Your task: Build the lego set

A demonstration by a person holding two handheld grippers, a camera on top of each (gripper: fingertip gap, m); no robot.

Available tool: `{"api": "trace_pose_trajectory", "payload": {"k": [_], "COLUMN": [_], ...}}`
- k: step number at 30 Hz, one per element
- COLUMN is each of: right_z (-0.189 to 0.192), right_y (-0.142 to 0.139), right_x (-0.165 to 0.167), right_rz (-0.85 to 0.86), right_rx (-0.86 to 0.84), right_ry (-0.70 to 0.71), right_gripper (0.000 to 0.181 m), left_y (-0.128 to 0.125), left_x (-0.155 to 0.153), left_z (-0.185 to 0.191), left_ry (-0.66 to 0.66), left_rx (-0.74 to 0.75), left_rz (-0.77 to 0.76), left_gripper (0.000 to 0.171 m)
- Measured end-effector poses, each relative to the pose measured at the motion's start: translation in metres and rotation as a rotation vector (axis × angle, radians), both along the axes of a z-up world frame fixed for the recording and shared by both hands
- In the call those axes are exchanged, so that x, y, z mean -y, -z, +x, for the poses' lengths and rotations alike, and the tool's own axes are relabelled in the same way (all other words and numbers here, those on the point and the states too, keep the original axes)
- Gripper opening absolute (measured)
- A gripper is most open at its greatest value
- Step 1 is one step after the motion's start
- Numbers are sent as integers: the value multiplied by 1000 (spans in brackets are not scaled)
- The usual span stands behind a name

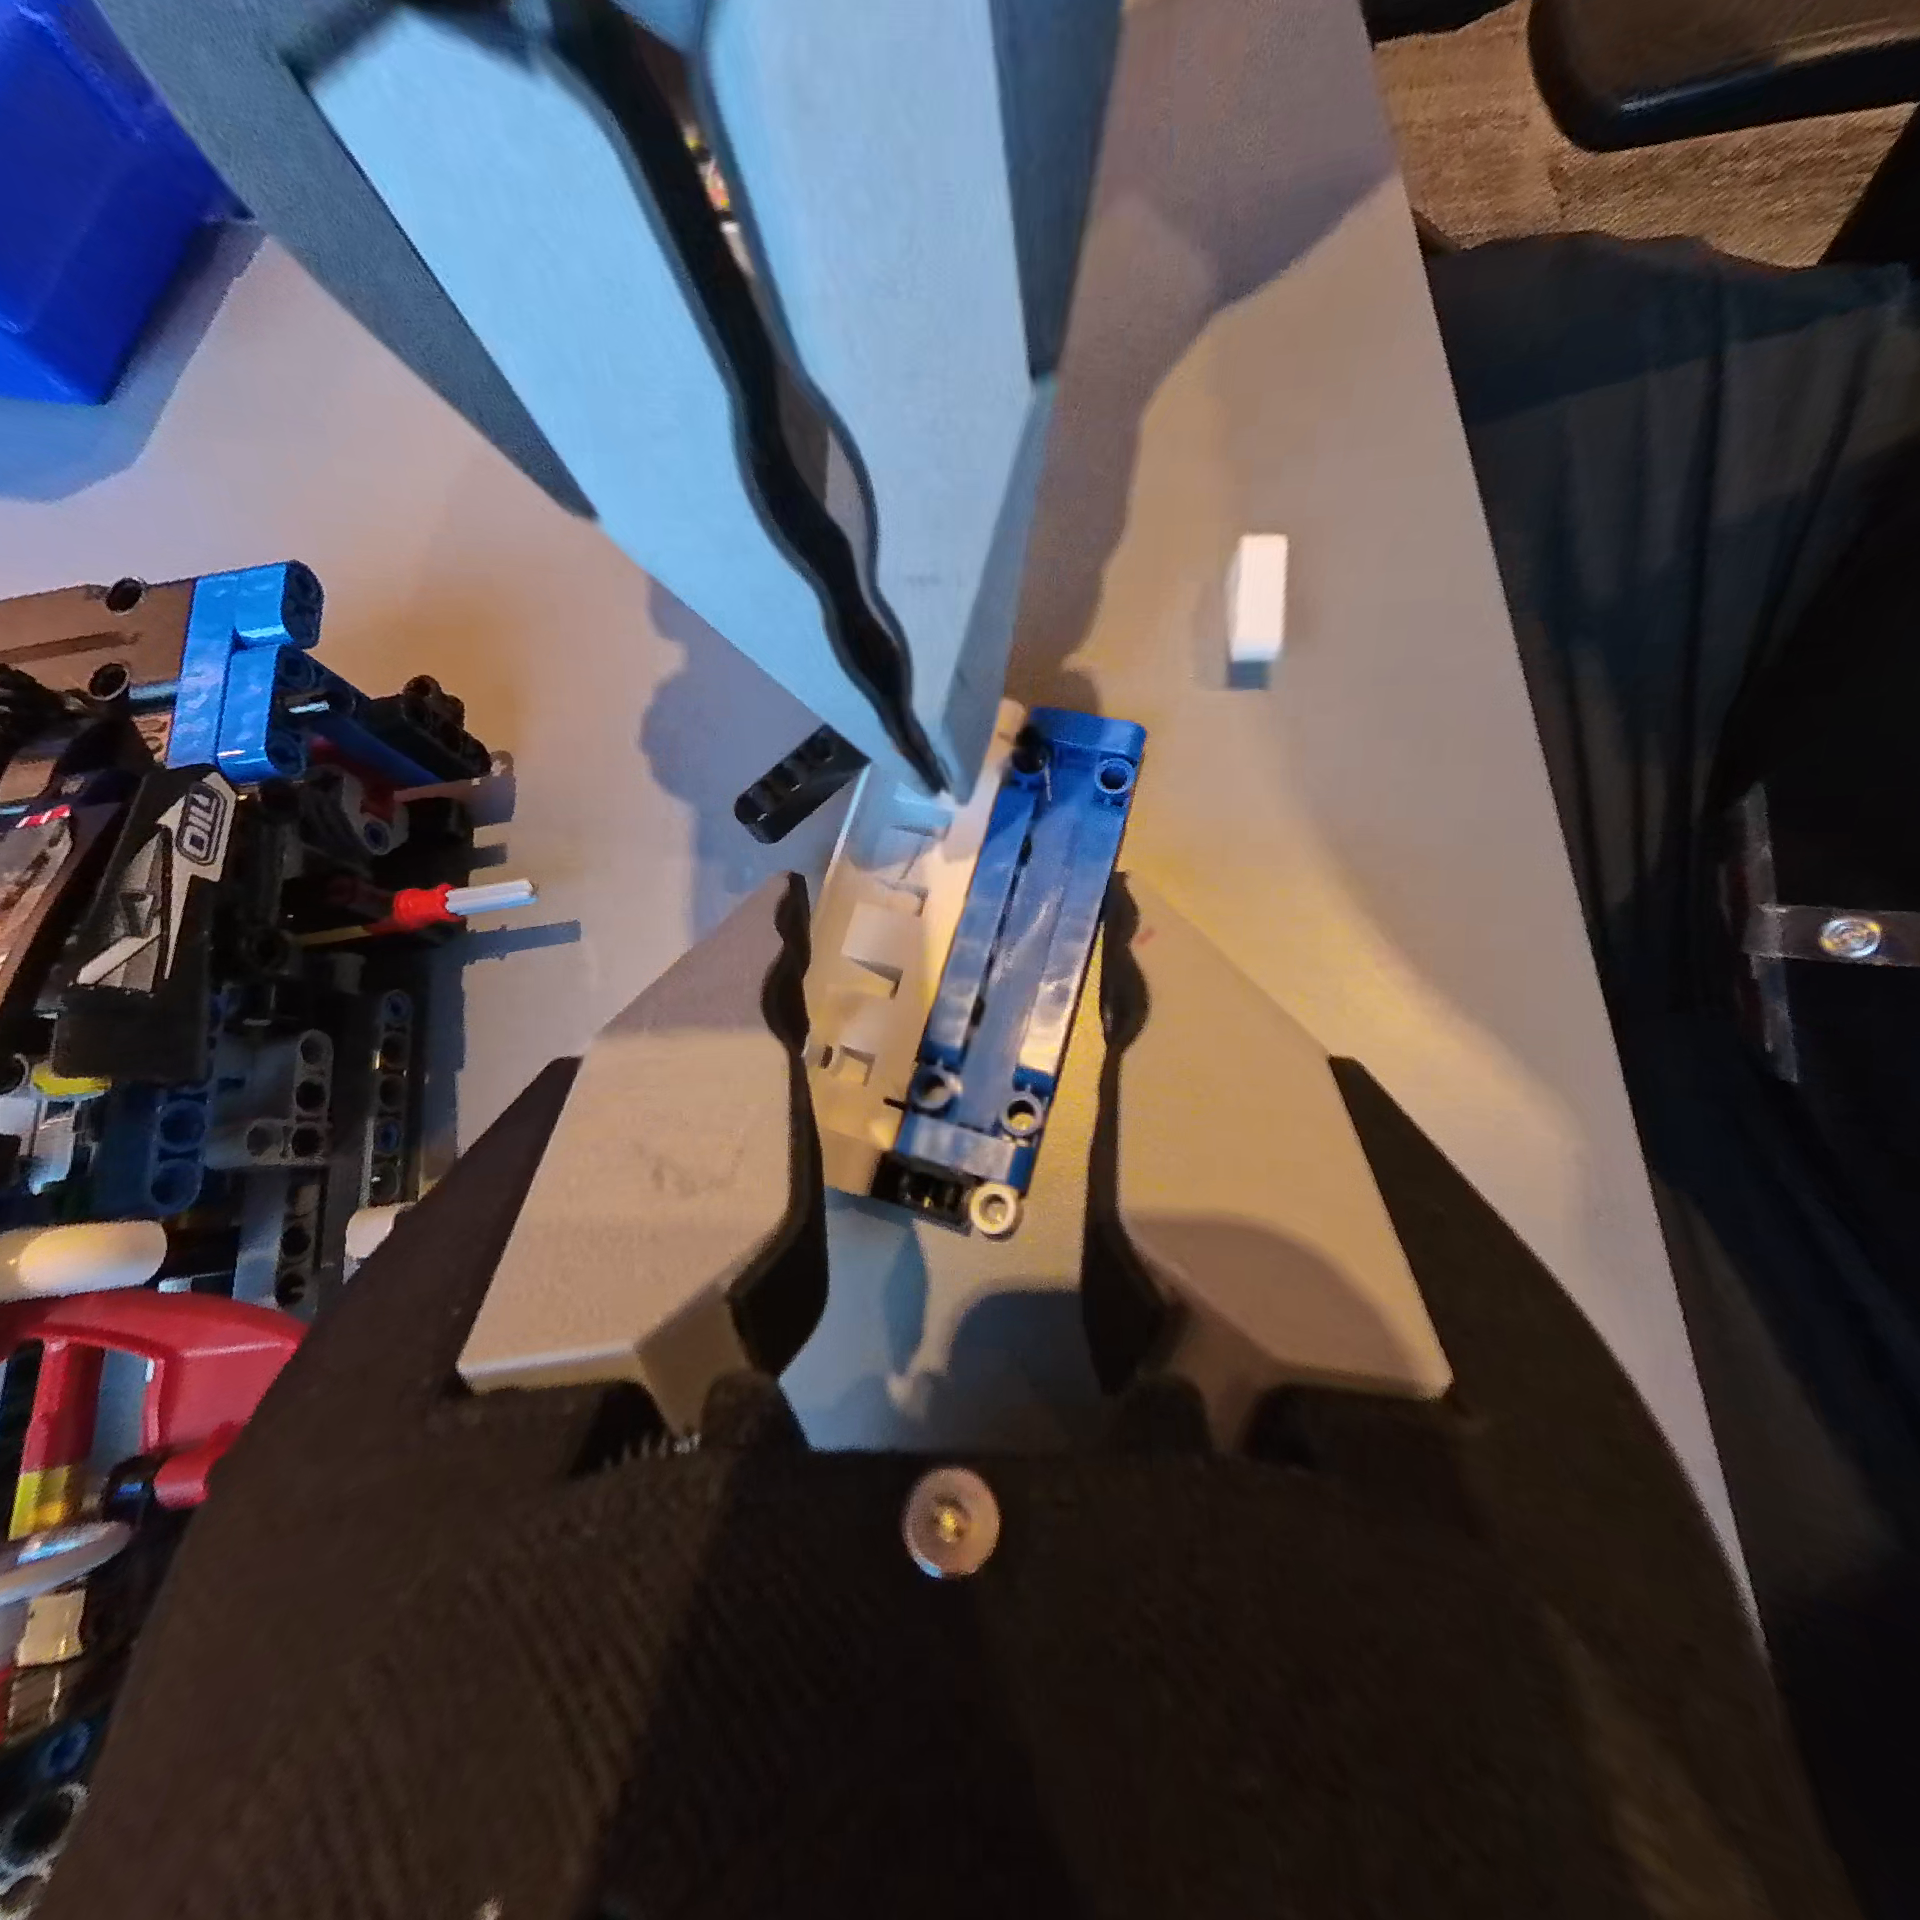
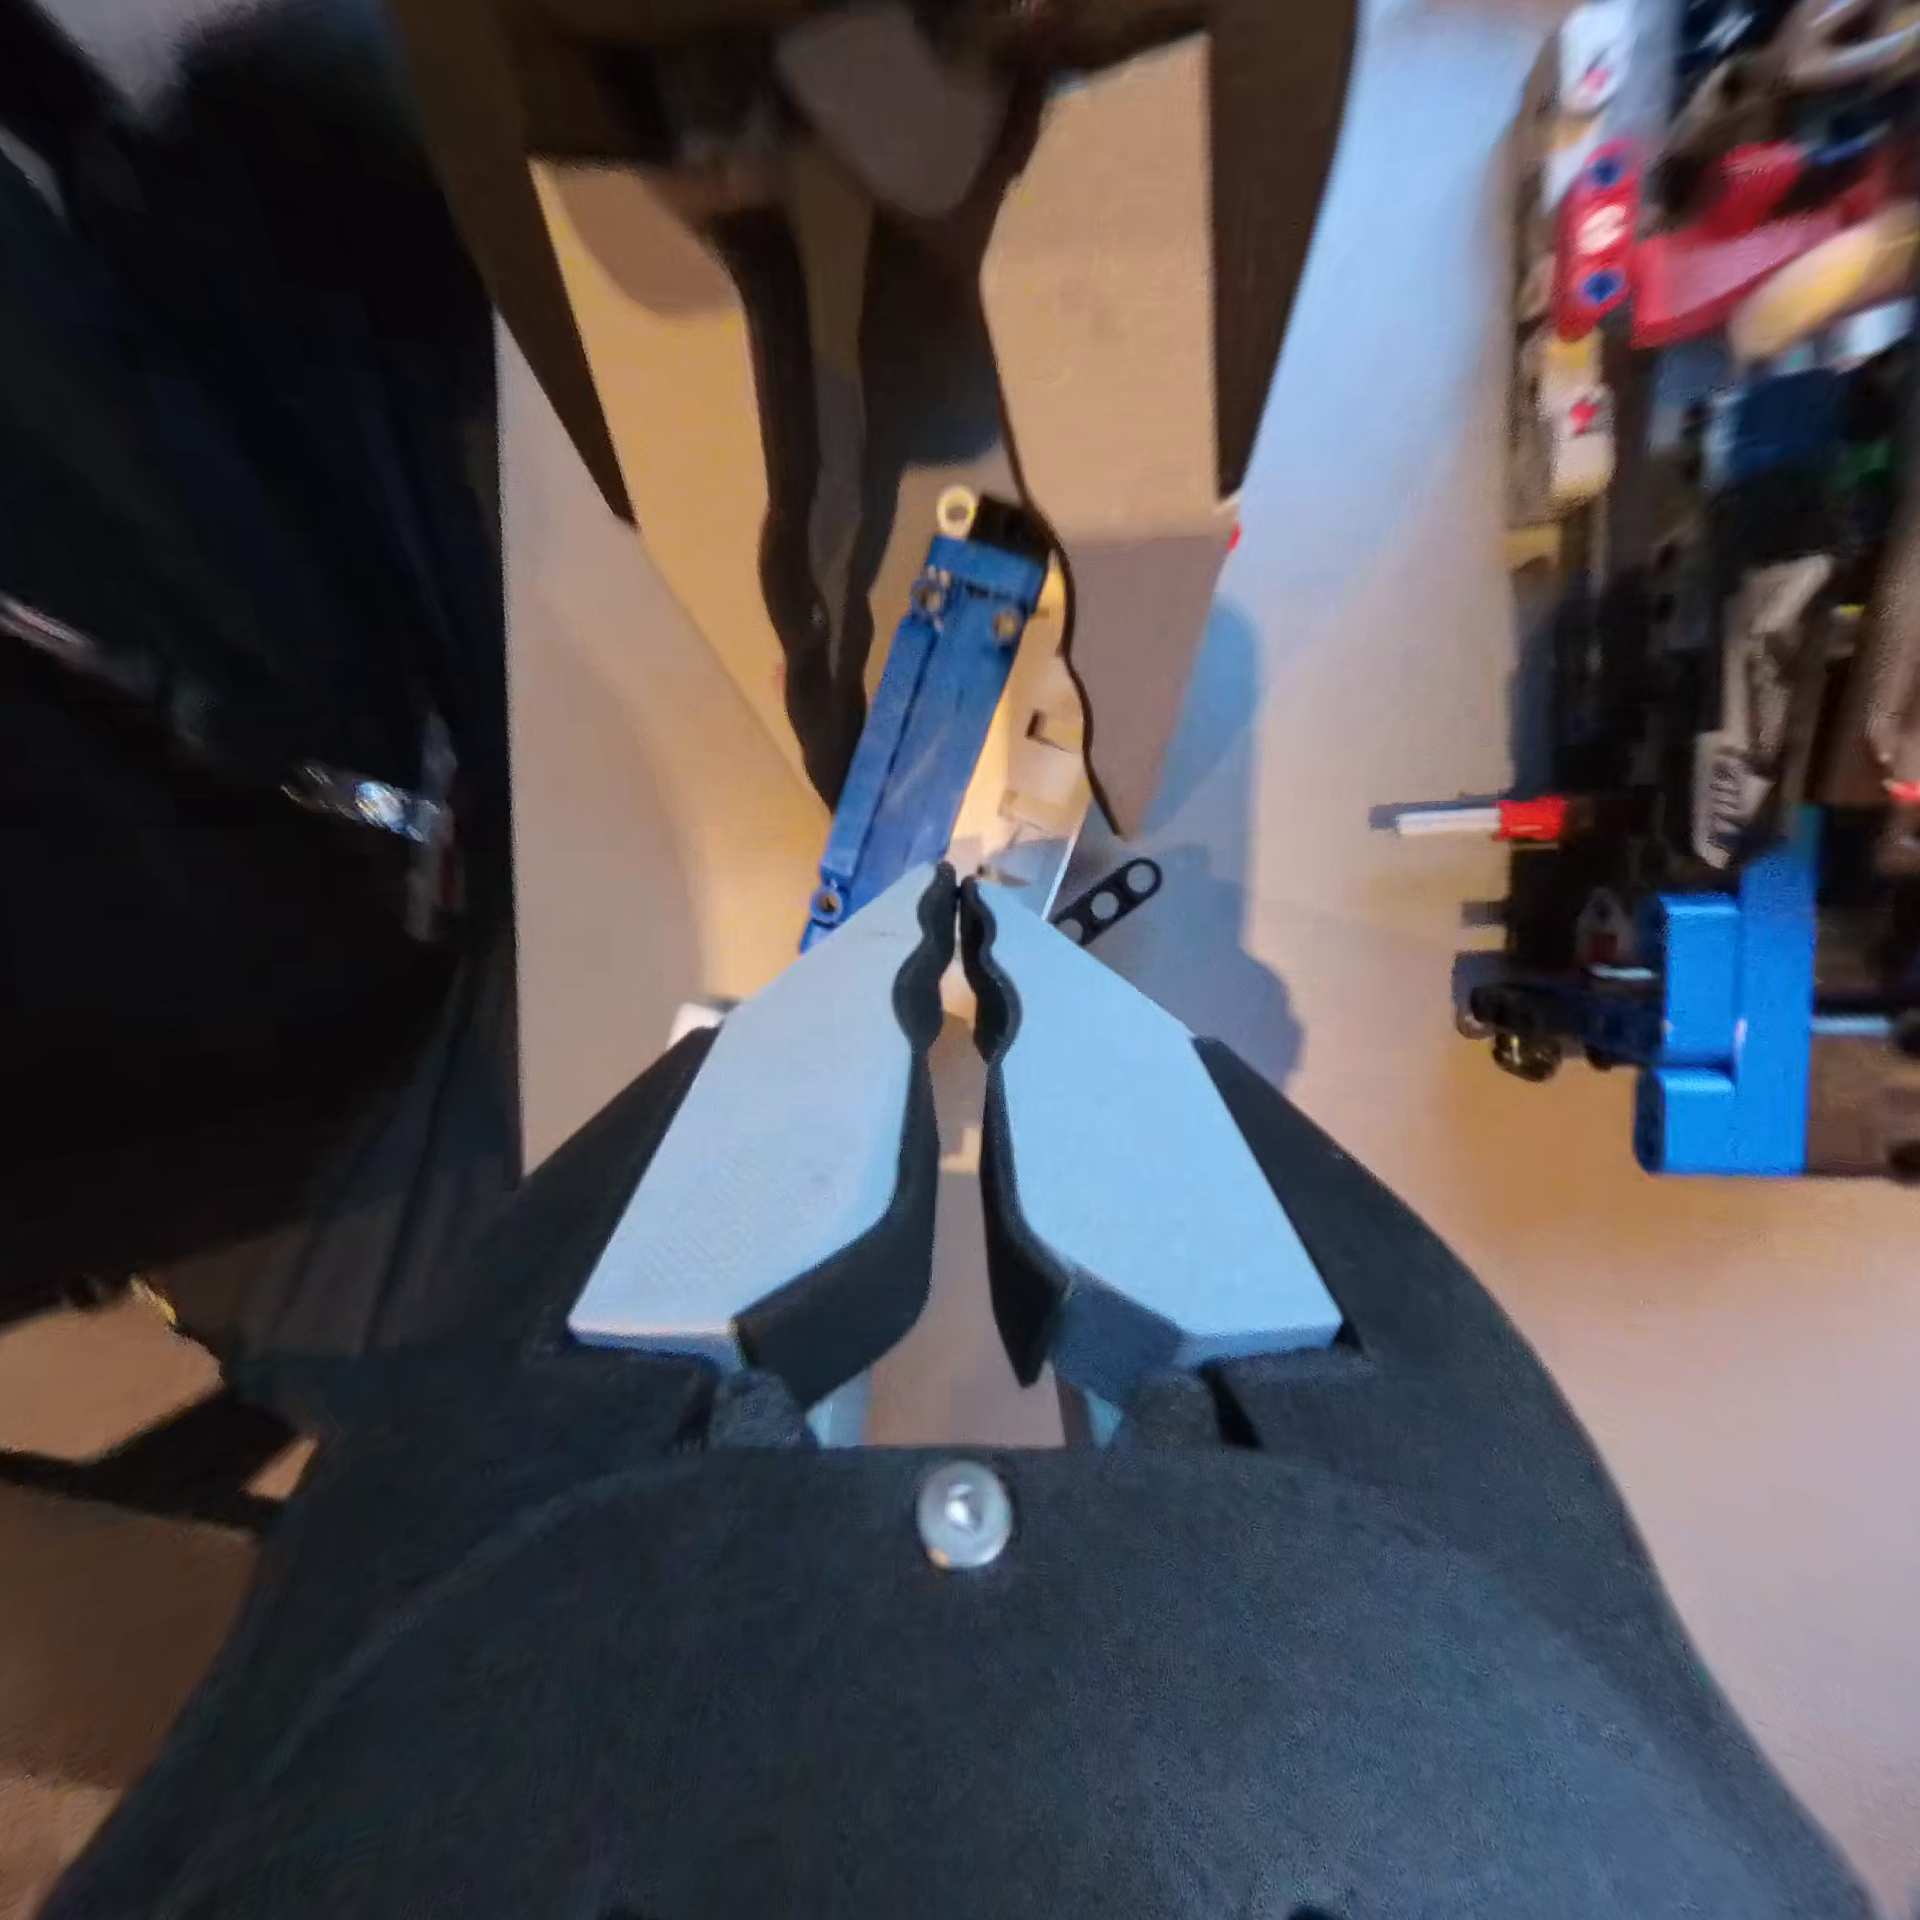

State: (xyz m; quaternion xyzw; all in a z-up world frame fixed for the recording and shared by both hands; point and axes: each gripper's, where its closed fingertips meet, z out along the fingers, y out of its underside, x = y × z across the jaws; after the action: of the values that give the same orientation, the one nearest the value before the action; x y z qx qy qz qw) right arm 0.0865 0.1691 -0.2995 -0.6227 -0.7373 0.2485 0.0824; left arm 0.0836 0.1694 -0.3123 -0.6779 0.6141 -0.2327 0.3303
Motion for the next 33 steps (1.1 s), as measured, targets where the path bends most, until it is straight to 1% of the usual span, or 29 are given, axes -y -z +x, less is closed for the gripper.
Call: {"api": "trace_pose_trajectory", "payload": {"k": [1,3,5,7,10,12,13,15,16,19,21,22,23,25,27,28,30,33], "right_z": [-3,-3,6,21,45,52,53,52,50,48,48,47,46,50,53,54,56,59], "right_y": [-8,-22,-30,-32,-20,-12,-9,-5,-5,0,2,1,1,10,13,11,12,8], "right_x": [-1,-6,-7,3,22,32,36,46,49,48,49,49,49,44,40,40,36,32], "right_rz": [-16,14,49,59,69,79,75,28,22,57,82,91,103,137,177,195,244,320], "right_rx": [-62,-164,-211,-232,-210,-217,-223,-235,-262,-290,-303,-323,-340,-314,-314,-326,-345,-382], "right_ry": [38,115,196,258,325,341,360,384,399,463,497,510,522,559,576,569,563,565], "right_gripper": [0,0,7,13,26,26,27,35,34,35,38,38,38,35,22,6,5,5], "left_y": [0,0,0,0,0,0,0,-1,-1,0,-2,-5,-9,-17,-26,-31,-41,-50], "left_x": [0,-1,-3,-3,-3,-3,-4,-5,-4,1,3,3,6,10,14,17,27,41], "left_z": [0,0,-1,-1,-1,-1,0,2,4,7,7,6,6,4,-2,-5,-8,-10], "left_ry": [-3,-6,-21,-22,-26,-30,-39,-56,-64,-94,-134,-161,-185,-243,-305,-339,-392,-465], "left_rx": [0,0,0,-1,-1,-1,-2,-5,-5,-22,-47,-50,-46,-29,-7,9,61,129], "left_rz": [-2,1,-2,-1,7,2,-5,0,1,-18,11,25,30,38,42,39,33,19], "left_gripper": [55,55,55,55,55,55,55,55,55,55,54,55,61,64,66,68,69,61]}}
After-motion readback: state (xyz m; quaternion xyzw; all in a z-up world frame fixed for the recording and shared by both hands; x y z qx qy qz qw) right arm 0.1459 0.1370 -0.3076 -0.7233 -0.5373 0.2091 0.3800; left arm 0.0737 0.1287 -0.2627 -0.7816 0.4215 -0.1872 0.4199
